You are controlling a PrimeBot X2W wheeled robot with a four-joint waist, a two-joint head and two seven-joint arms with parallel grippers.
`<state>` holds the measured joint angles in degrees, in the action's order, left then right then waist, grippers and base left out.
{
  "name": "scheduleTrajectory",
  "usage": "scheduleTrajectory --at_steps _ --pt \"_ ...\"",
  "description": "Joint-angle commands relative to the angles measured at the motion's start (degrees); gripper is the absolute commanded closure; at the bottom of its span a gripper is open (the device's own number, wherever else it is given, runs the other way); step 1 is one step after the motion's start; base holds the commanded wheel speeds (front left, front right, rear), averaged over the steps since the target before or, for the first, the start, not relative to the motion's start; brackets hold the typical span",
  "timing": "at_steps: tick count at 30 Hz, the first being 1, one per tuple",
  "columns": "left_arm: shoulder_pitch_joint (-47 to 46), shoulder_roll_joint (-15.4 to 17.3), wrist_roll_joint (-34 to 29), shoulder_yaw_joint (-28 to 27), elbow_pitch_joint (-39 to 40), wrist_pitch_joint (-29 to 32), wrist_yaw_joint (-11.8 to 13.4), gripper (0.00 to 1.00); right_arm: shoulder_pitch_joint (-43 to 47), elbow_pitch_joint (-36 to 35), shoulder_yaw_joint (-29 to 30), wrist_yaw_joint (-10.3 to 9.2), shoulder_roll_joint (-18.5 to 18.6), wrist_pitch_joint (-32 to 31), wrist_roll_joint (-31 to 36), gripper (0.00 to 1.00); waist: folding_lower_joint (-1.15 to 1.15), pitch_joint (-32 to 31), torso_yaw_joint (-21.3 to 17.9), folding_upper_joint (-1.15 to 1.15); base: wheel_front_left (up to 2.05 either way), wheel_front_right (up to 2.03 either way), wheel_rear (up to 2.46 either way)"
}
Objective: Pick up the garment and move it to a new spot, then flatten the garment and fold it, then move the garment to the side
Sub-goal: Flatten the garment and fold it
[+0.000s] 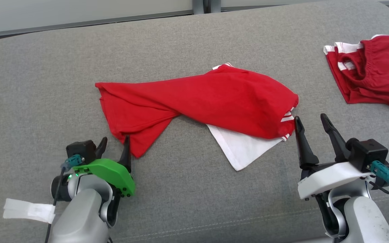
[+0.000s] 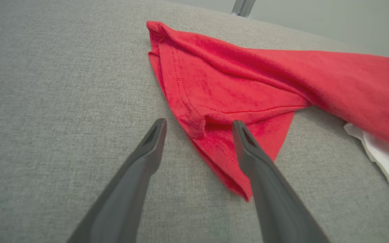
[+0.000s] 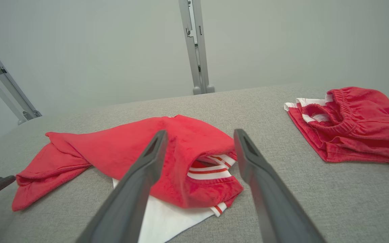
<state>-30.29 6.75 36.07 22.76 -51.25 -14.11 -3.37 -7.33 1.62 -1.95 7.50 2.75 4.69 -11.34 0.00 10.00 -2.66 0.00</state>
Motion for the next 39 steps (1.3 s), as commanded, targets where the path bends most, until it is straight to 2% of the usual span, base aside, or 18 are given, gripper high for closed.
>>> scheduleTrajectory --at_steps 1,10,19,20,22,23,24,31,39 --pt "0.79 0.7 -1.0 0.82 0.28 0.67 0.94 0.0 0.02 -0.3 -0.32 -0.02 0.18 -0.11 -0.14 0.0 0.0 0.38 -0.57 0.0 0.0 0.0 0.0" --pt "-2.03 3.36 -2.49 0.97 -1.82 0.78 3.69 0.0 -1.22 -0.64 -0.32 -0.02 0.16 0.01 0.08 0.0 0.0 2.75 -2.81 0.0 0.0 0.0 0.0" --pt "-4.29 3.53 -2.76 0.76 -3.14 -0.2 3.76 0.0 -1.57 -0.72 0.19 -0.02 0.16 0.22 0.44 0.0 0.0 3.78 -3.44 0.0 0.0 0.0 0.0" --pt "-4.66 3.6 -2.81 0.8 -3.37 -0.28 3.61 0.08 -1.72 -0.75 0.16 -0.02 0.16 0.22 0.43 0.0 0.0 3.85 -3.46 0.0 0.0 0.0 0.0" --pt "-5.2 3.47 -2.92 0.89 -3.77 -0.53 3.33 0.62 -1.98 -0.76 0.09 -0.02 0.16 0.23 0.41 0.0 0.0 3.93 -3.47 0.0 0.0 0.0 0.0" --pt "-5.55 3.4 -3.01 0.94 -3.86 -0.64 3.26 0.7 -2.1 -0.78 0.05 -0.02 0.16 0.23 0.39 0.0 0.0 3.98 -3.45 0.0 0.0 0.0 0.0" --pt "-5.83 3.38 -3.13 0.99 -3.95 -0.62 3.14 1.0 -2.16 -0.8 0.05 -0.02 0.16 0.23 0.38 0.0 0.0 4.03 -3.42 0.0 0.0 0.0 0.0" --pt "-8.93 4.01 -4.77 0.34 -2.24 -1.17 3.3 1.0 -2.45 -0.69 0.26 -0.02 0.16 0.21 0.5 0.0 0.0 4.2 -2.87 0.0 0.0 0.0 0.0" --pt "-16.39 5.16 -8.33 -2.12 4.6 -1.06 3.94 1.0 -3.68 -0.17 -0.33 -0.02 0.16 0.2 0.19 0.0 0.0 4.09 -2.42 0.0 0.0 0.0 0.0"
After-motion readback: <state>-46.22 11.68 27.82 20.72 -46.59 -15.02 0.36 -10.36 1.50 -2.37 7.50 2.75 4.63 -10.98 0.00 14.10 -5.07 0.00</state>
